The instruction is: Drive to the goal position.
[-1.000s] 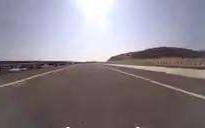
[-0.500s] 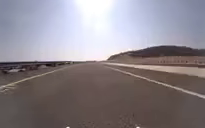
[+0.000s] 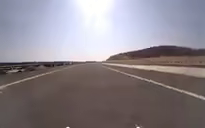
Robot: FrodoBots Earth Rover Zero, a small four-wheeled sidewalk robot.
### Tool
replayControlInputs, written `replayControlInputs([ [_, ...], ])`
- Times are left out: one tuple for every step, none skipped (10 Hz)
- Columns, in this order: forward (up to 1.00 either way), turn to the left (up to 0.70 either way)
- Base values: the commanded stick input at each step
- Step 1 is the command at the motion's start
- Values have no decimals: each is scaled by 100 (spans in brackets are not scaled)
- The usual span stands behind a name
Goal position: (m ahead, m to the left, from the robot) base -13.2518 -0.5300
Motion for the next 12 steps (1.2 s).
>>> replayControlInputs([
  [70, 0],
  [70, 0],
  [70, 0],
  [70, 0],
  [70, 0],
  [70, 0],
  [70, 0],
  [70, 0],
  [70, 0],
  [70, 0],
  [70, 0],
  [70, 0],
])
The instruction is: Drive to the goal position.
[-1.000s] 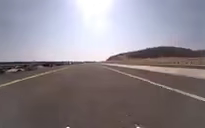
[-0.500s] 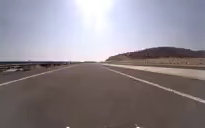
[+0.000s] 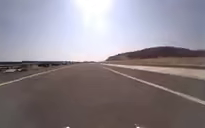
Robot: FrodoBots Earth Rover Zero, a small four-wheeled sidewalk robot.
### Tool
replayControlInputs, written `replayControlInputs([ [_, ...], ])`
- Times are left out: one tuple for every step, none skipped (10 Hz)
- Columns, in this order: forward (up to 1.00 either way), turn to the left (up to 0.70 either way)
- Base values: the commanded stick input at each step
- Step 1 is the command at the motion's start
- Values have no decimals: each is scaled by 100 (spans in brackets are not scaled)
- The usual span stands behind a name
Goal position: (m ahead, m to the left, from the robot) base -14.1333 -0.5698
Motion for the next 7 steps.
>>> replayControlInputs([
  [70, 0],
  [70, 0],
  [70, 0],
  [70, 0],
  [70, 0],
  [70, 0],
  [70, 0],
])
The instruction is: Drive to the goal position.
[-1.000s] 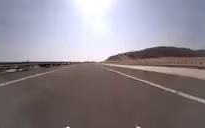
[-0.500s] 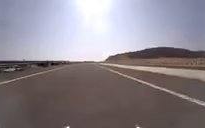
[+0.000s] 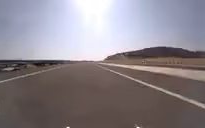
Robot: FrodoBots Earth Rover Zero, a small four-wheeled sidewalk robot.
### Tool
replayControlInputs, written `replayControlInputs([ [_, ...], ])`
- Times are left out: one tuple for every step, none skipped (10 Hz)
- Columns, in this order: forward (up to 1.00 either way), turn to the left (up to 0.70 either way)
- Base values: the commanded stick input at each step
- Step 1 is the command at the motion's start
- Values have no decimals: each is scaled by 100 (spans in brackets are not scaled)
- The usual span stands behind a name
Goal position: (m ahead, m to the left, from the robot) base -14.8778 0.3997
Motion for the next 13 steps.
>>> replayControlInputs([
  [70, 0],
  [70, 0],
  [70, 0],
  [70, 0],
  [70, 0],
  [70, 0],
  [70, 0],
  [70, 0],
  [70, 0],
  [70, 0],
  [70, 0],
  [70, 0],
  [70, 0],
])
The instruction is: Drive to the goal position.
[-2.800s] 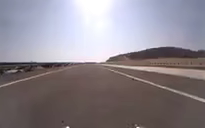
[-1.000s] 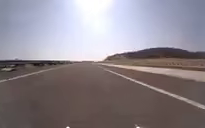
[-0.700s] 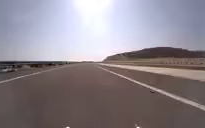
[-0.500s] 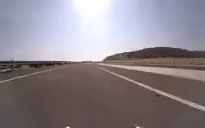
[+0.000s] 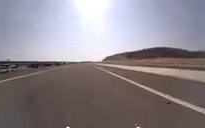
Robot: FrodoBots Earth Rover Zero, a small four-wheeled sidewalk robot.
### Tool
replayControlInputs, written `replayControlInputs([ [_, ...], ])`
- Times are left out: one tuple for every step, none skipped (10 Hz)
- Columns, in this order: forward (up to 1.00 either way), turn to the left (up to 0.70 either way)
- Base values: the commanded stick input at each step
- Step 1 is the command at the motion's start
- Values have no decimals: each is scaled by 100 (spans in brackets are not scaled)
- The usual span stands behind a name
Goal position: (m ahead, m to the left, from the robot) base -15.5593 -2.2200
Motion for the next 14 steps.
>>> replayControlInputs([
  [70, 0],
  [70, 0],
  [70, 0],
  [70, 0],
  [70, 0],
  [70, 0],
  [70, 0],
  [70, 0],
  [70, 0],
  [70, 0],
  [70, 0],
  [70, 0],
  [70, 0],
  [70, 0],
])
